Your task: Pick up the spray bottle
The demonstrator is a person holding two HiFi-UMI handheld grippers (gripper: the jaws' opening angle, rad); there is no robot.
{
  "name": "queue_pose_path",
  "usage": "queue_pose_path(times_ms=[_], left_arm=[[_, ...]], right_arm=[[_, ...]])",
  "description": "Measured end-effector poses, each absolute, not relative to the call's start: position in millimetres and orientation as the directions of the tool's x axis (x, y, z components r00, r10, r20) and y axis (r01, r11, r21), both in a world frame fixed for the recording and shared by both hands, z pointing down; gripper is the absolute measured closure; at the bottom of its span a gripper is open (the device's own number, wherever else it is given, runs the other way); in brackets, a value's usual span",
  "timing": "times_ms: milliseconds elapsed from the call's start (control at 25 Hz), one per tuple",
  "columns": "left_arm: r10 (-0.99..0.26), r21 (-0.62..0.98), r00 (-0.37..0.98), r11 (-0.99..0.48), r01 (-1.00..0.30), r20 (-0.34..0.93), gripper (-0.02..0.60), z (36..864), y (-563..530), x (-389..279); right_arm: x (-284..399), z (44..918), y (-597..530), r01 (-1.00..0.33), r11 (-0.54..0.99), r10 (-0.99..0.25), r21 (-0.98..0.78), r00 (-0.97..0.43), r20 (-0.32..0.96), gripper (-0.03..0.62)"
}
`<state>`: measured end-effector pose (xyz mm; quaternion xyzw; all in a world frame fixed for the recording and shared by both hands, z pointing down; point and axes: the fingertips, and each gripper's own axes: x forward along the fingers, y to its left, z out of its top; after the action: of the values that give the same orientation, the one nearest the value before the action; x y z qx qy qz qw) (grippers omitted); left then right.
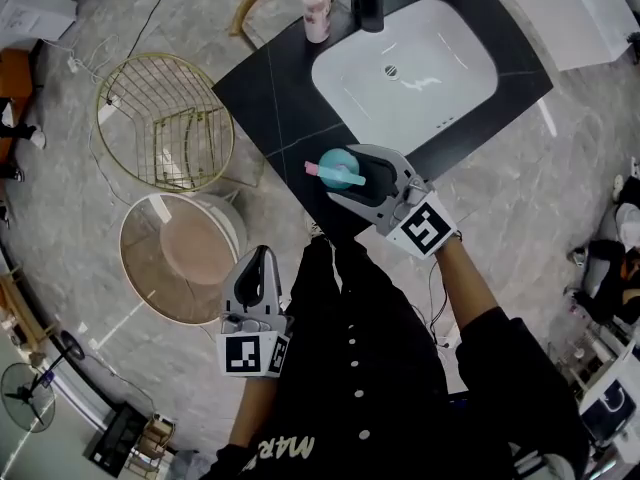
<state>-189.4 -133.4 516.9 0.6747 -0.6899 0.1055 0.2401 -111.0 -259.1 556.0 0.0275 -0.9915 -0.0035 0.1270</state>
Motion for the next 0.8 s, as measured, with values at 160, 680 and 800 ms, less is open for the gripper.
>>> queue_pose_path(times_ms=[160,680,800], left_arm=[[-0.862,0.180,-0.007,0.114,-0.977,0.508,0.561,531,-123,-187],[-0.827,0.184,-0.027,0.156,-0.970,0.561,0.561,552,-99,-192],[-0.835,0.178,-0.021,0.142,-0.974,0.549,0.561,549,-104,-194]], right_arm=[[-126,562,-258,0.014,0.999,0.006,0.029,-0.972,0.234,0.345],[-144,573,-253,0.027,0.996,0.008,0.084,-0.975,0.221,0.462],[-144,570,-260,-0.002,0.997,-0.020,0.081,-0.975,0.220,0.482]])
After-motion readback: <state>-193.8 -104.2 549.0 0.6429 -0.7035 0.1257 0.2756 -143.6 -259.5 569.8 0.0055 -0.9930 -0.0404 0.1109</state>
